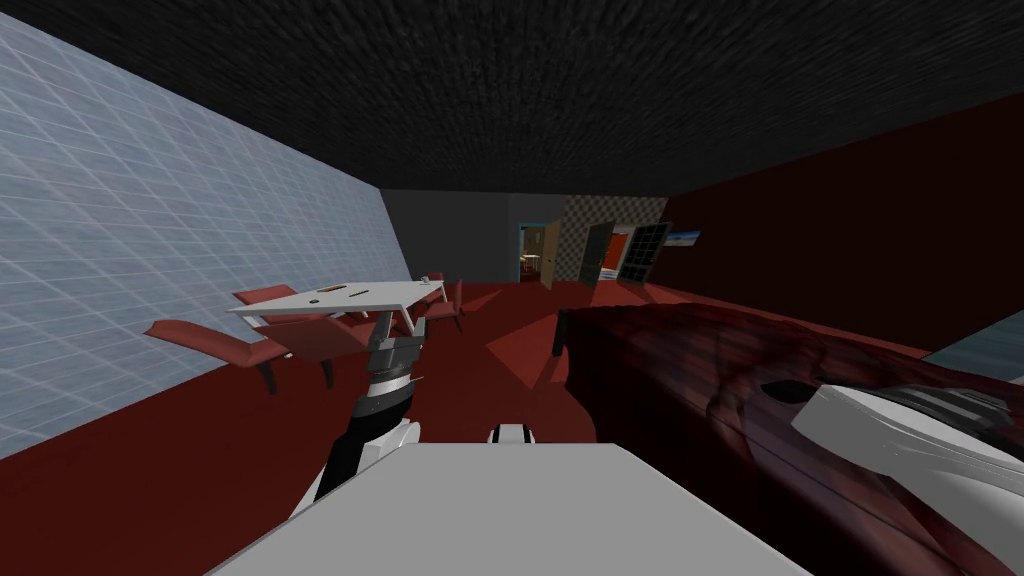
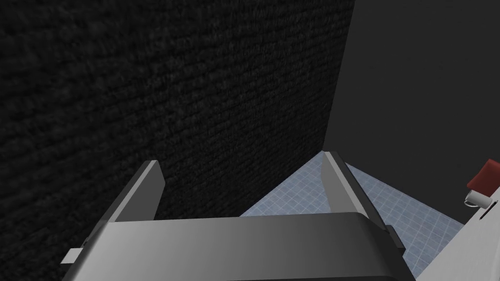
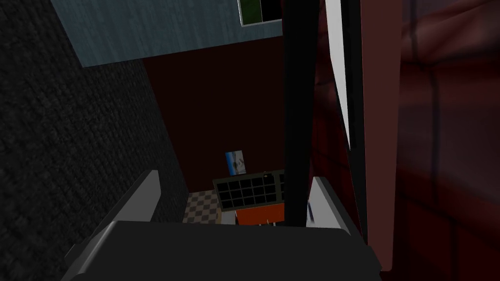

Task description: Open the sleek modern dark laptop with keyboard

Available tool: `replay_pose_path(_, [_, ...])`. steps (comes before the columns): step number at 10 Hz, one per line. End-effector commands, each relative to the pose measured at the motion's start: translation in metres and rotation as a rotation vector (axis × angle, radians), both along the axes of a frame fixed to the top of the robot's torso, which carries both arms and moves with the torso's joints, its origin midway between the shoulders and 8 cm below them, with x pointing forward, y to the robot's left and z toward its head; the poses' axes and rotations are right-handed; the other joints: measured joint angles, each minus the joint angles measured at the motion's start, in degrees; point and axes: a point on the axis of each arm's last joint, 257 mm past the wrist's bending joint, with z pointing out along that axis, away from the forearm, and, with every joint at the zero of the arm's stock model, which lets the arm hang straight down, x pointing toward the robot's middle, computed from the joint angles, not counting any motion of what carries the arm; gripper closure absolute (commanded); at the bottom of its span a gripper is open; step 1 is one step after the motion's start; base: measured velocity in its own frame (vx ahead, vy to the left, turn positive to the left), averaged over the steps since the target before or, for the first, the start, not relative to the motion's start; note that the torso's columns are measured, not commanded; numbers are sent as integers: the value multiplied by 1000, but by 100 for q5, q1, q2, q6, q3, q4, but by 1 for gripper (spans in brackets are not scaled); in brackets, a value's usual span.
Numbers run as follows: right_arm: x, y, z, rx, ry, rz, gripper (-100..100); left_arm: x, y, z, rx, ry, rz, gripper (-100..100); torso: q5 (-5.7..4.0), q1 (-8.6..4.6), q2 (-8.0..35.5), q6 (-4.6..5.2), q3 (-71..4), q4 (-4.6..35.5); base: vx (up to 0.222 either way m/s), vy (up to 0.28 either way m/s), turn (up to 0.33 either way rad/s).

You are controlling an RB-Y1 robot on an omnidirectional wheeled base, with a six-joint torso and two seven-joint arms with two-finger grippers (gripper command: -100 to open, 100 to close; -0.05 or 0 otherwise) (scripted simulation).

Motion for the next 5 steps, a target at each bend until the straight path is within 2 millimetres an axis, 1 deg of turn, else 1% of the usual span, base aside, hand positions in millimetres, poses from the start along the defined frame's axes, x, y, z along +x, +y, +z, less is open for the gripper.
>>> replay_pose_path(1, [0,0,0,1,3,0,0,0,0,0,0,0,0,0,-7,-12,-3,1,-1,-2,0,0,0])
replay_pose_path(5, [-2,1,-5,7,8,-2,0,0,0,0,0,0,0,0,-2,-6,-5,-1,-3,-1,0,0,0])
